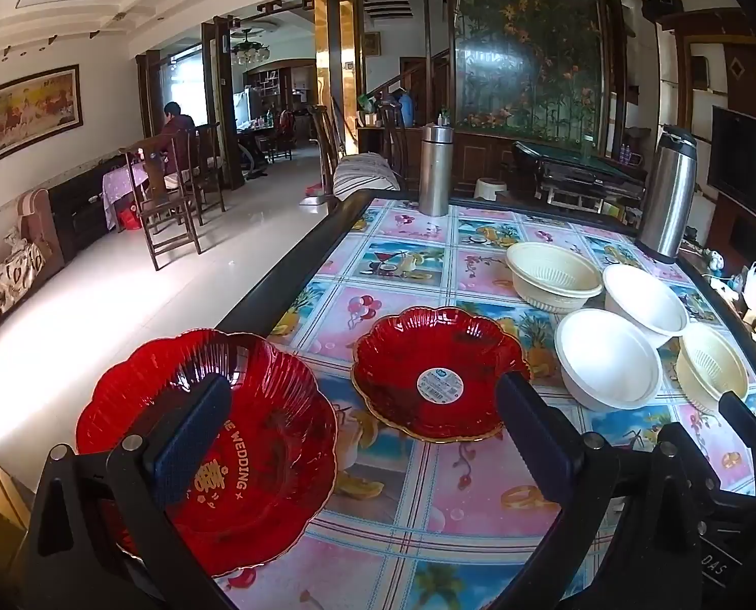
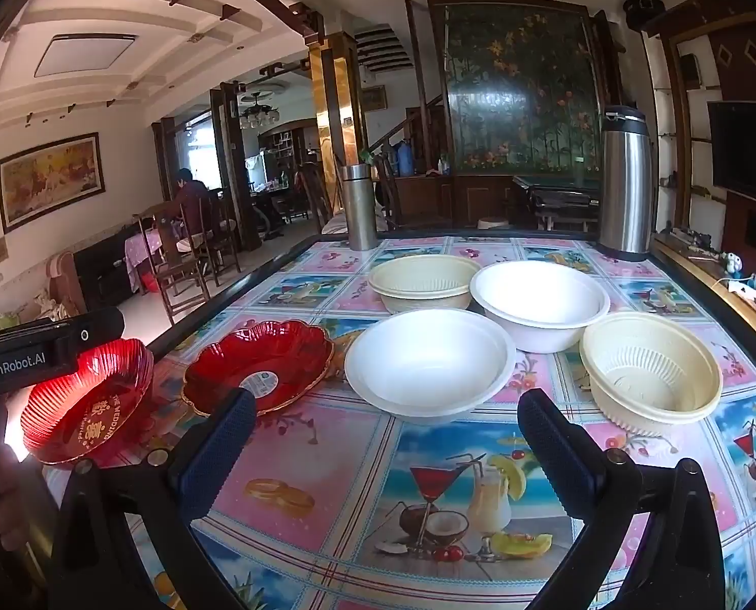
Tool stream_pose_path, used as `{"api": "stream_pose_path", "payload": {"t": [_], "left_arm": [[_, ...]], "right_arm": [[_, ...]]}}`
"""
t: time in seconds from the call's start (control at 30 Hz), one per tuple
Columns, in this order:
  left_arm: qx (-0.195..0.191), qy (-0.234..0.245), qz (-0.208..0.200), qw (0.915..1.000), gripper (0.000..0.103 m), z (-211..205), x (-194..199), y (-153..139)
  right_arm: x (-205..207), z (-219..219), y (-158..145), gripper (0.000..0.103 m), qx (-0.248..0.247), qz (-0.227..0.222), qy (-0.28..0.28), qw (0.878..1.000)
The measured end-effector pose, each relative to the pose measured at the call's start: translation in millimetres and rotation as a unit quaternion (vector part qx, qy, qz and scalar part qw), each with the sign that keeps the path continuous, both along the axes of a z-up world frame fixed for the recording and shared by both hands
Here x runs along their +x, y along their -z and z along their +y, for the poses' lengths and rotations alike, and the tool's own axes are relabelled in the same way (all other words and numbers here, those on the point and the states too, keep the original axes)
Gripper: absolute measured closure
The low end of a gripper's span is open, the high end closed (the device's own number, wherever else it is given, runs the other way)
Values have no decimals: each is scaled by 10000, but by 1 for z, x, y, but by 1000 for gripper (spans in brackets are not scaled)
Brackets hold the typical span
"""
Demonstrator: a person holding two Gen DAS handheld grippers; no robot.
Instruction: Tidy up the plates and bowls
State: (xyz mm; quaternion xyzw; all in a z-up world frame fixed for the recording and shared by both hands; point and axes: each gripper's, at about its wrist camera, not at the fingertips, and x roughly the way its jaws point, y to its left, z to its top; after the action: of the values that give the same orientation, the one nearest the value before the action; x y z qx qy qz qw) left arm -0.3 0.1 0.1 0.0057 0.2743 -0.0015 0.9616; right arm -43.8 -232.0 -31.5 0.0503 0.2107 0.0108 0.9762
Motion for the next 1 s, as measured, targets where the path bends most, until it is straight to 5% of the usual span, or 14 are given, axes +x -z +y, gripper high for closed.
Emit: {"api": "stream_pose_path", "payload": {"t": [1.0], "left_arm": [[77,7,273,9996,0,1,15,14]], "right_arm": [[7,5,6,0,-37,210,-102,9997]]}}
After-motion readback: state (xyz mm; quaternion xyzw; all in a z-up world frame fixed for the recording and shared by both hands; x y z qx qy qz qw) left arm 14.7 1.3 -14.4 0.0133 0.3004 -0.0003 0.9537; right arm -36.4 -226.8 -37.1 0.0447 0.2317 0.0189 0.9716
